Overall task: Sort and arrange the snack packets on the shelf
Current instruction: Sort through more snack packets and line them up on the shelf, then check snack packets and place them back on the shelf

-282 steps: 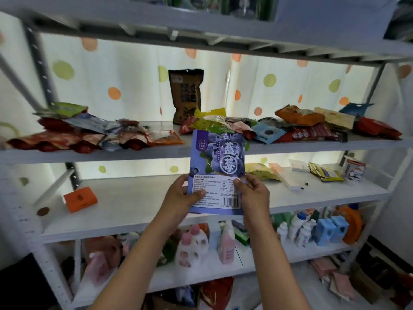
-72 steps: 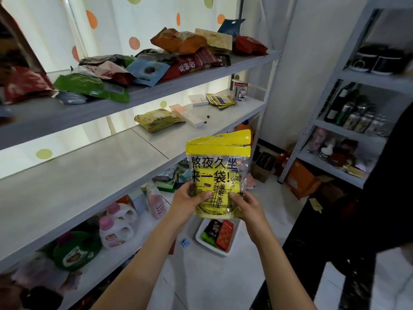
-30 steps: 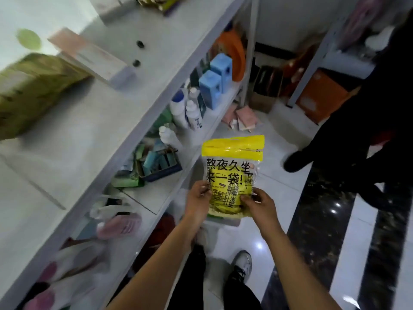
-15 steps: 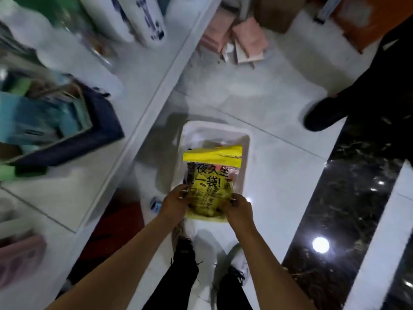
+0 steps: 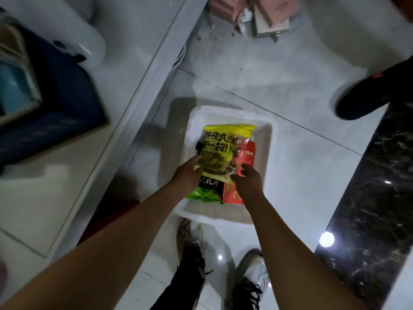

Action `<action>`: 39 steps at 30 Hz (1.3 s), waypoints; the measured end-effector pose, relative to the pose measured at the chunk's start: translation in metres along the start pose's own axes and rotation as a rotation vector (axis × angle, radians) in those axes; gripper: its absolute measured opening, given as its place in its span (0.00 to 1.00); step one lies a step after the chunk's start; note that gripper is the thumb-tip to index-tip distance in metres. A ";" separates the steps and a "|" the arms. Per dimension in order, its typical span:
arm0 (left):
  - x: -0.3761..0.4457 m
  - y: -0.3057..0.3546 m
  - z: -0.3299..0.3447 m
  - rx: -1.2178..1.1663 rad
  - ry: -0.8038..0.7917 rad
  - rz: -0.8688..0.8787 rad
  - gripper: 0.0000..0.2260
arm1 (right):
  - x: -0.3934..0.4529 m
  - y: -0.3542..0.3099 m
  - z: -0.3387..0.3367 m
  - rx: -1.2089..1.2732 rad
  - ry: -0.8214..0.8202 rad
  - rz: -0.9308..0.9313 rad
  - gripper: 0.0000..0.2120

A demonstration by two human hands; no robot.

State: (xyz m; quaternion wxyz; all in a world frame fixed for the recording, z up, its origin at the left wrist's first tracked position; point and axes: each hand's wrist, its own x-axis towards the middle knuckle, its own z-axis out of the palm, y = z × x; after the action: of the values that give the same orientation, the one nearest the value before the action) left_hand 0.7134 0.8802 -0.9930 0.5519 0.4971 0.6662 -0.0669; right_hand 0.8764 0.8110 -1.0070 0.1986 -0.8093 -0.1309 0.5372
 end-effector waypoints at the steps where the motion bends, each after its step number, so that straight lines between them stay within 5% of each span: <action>1: -0.011 0.007 0.001 0.073 -0.009 0.036 0.21 | -0.008 -0.006 -0.003 -0.026 0.009 -0.017 0.29; 7: -0.112 0.072 -0.001 0.281 0.014 0.307 0.21 | -0.101 -0.056 -0.045 -0.282 0.048 -0.238 0.25; 15: -0.330 0.187 -0.051 0.617 0.252 0.452 0.21 | -0.308 -0.136 -0.161 -0.678 0.160 -0.705 0.17; 22: -0.548 0.232 -0.086 0.459 0.448 0.533 0.24 | -0.509 -0.155 -0.245 -0.703 0.231 -0.927 0.26; 30: -0.744 0.207 -0.124 0.364 0.813 0.728 0.22 | -0.681 -0.165 -0.252 -0.638 0.342 -1.325 0.27; 39: -0.948 0.076 -0.203 0.266 1.282 0.669 0.20 | -0.889 -0.172 -0.154 -0.537 0.256 -1.901 0.27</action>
State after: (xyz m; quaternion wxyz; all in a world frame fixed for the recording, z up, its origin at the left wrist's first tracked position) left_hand 0.5354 0.4897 -0.1200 -0.0199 0.6779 0.6573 0.3286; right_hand 0.6725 0.5574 -0.1479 0.3693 -0.4380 -0.8194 0.0162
